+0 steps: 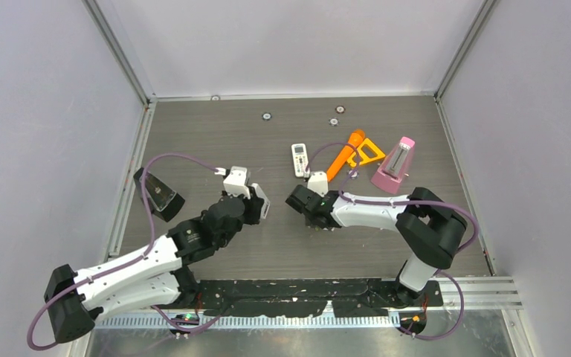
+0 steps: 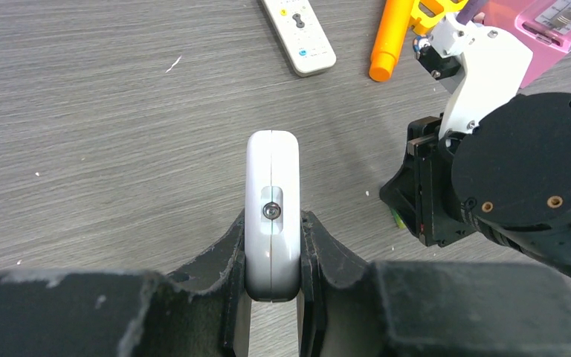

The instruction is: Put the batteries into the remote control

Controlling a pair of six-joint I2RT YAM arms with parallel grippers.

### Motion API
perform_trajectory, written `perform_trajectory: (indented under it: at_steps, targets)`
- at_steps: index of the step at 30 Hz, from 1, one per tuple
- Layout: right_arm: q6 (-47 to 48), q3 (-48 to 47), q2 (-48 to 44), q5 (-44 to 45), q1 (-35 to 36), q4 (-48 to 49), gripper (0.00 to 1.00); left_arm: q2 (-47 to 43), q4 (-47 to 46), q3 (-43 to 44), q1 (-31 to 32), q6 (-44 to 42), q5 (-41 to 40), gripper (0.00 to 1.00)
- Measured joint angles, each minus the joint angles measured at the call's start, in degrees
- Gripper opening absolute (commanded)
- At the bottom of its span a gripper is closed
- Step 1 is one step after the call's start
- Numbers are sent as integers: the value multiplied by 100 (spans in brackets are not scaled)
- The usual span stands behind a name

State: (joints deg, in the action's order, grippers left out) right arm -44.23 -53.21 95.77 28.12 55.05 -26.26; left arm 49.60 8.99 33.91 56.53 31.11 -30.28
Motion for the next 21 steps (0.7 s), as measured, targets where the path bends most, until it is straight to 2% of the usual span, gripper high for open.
perform_trajectory:
  at_steps: [8,11,17,21]
  targets:
    - [-28,275,-378,-57,-48,120,5,-393,-96,-155,-68,264,170,0]
    - [-140,424,-1158,-46,-48,44,6,-778,-358,-420,-245,713,442,0]
    - [-273,289,-3346,278,31,219,5,-1672,-1292,-1174,-726,1797,1001,0]
    - [-247,164,-3952,459,138,675,5,-1930,-1843,-1357,-885,2387,1322,0]
